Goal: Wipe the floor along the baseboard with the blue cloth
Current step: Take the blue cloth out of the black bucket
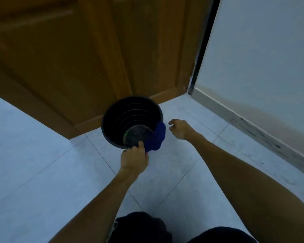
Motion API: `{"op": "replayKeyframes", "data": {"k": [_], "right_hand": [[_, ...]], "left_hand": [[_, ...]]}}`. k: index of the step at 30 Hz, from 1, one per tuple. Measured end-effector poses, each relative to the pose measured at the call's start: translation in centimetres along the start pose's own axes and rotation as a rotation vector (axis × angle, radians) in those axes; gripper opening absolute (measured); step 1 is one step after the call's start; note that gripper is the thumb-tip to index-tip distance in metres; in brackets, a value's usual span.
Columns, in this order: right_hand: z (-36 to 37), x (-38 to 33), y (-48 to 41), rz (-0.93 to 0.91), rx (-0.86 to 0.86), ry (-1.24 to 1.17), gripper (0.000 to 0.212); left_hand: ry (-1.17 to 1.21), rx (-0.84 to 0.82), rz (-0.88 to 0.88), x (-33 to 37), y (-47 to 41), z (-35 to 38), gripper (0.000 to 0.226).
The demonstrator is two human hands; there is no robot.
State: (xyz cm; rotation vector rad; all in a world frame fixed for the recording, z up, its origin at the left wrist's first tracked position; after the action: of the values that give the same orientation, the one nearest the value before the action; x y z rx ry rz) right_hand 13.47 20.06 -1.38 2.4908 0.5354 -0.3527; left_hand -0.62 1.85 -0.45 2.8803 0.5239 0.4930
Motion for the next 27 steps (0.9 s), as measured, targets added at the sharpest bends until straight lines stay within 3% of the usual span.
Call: {"op": "replayKeyframes", "data": {"k": [6,10,15,21,27], "right_hand": [[3.5,-0.4,-3.3,-0.061,0.024,-0.063,0.041],[4.1,-0.2,-4.4,-0.025,0.038,-0.104,0.031],[3.5,-0.4,-4.4,0.015,0.073,-0.062,0.023],[2.1,-1.9,-3.5,0.031,0.128,0.046,0.014],[-0.9,-3.5,-0.3,0.017,0.232,-0.104,0.018]], "left_hand": [[0.282,0.165,-0.145,-1.5,-1.0,3.4,0.042],[0.549,0.287,-0.319,-1.9,-1.4,4.1,0.034],[0.698,0.366,-0.382,-2.0,-1.0,4.1,0.028],[0.733,0.430,-0.315,-2.7,-0.9,3.8,0.021],[0.839,0.505,-0.245,-2.7,0.5,1.3,0.022]]}}
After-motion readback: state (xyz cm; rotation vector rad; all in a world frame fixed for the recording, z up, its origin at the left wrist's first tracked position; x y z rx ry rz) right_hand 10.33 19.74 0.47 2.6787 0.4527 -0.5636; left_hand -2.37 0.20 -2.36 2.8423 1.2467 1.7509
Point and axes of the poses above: each hand's wrist, its own y-axis away from the middle knuckle, its own z-axis out of the palm, x = y × z, the point moved 2 cm from there along -y, towards the middle knuckle, and after that the axes turned 12 degrees about y, right-handed, at the moved point
